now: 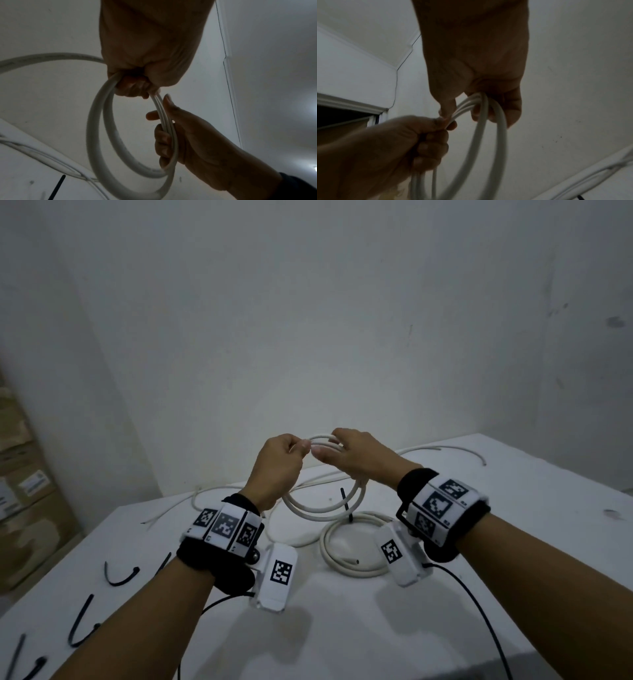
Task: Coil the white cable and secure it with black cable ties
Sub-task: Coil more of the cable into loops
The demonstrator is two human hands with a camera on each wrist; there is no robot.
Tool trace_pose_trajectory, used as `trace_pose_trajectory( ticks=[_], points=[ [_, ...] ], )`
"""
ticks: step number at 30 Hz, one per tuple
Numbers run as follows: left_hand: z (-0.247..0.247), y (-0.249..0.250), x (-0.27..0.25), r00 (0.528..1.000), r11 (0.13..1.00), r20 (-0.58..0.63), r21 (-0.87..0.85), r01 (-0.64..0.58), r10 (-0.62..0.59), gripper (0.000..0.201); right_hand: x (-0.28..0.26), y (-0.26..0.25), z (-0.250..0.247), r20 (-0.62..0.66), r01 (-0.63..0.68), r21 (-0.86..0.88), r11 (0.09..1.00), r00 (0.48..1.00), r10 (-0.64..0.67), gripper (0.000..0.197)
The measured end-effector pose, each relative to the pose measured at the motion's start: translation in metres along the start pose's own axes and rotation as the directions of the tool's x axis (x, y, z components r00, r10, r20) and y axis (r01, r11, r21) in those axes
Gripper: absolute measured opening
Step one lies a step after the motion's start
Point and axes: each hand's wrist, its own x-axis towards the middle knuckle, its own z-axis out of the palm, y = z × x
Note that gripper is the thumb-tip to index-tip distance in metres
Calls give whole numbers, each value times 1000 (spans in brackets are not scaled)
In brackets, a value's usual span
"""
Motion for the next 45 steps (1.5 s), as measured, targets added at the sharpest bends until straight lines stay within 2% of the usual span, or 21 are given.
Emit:
trace_pose_trajectory(
  ticks=[4, 7, 10, 13, 14, 16, 17, 18, 19, 21, 22, 23, 28, 33, 36, 39, 42, 45],
  points=[
    [-1, 9, 1, 994, 999, 111, 33, -7, 3, 24, 4, -2, -6, 132, -57, 302, 951, 991, 17, 28],
    [0, 16, -3, 990, 1000, 139, -20, 14, -11, 25, 4, 1, -5, 77, -57, 424, 904, 997, 27, 44],
    [-1, 16, -6, 990, 996, 124, 62, -69, 61, 25, 4, 5, -1, 1, -36, 505, 863, 999, 41, 41],
    [-2, 14, -7, 989, 953, 18, 268, -145, 146, 46, 3, 5, 2, -76, -19, 613, 790, 994, 83, 38],
    [-2, 11, -9, 986, 951, -53, 279, -136, 157, 58, 5, 5, 2, -107, -14, 663, 749, 988, 113, 38],
    [-1, 3, -13, 963, 983, -232, 151, -103, 136, 74, 8, 3, -3, -164, -3, 738, 675, 969, 184, 37],
    [1, 0, -15, 955, 997, -287, 16, -80, 82, 73, 9, 2, -6, -191, 5, 753, 658, 959, 211, 37],
    [4, -2, -18, 957, 989, -290, -142, -45, 2, 65, 11, 2, -7, -217, 15, 754, 657, 949, 227, 37],
    [8, 0, -21, 967, 951, -237, -310, 15, -92, 52, 12, 2, -7, -238, 22, 745, 667, 942, 235, 37],
    [17, 4, -25, 969, 805, -67, -571, 158, -237, 18, 12, 2, -4, -267, 29, 713, 701, 935, 233, 37],
    [20, 6, -26, 962, 745, -28, -639, 191, -270, 12, 11, 2, -1, -272, 32, 704, 709, 935, 228, 36],
    [22, 9, -28, 960, 724, -29, -663, 189, -278, 14, 10, 2, 2, -271, 37, 706, 708, 937, 221, 36],
    [30, 10, -26, 949, 897, -269, -441, 29, -163, 22, -1, 4, 8, -170, 23, 747, 664, 973, 159, 33],
    [36, 2, -27, 928, 941, -345, -337, 19, -142, 23, -6, 3, 5, -78, -15, 781, 624, 989, 122, 28],
    [34, 4, -31, 926, 971, -371, -237, -22, -69, 18, -7, 2, 3, -75, -20, 792, 610, 989, 129, 19],
    [32, 6, -35, 921, 983, -389, -177, -47, -26, 11, -8, 4, 2, -117, -4, 778, 628, 982, 151, 21],
    [32, 5, -32, 913, 966, -395, -259, -8, -98, 5, -9, 4, 9, -224, 78, 704, 706, 968, 116, 13],
    [29, 7, -28, 896, 873, -343, -478, 93, -283, 7, -10, 5, 14, -291, 147, 713, 686, 952, 99, 13]
  ],
)
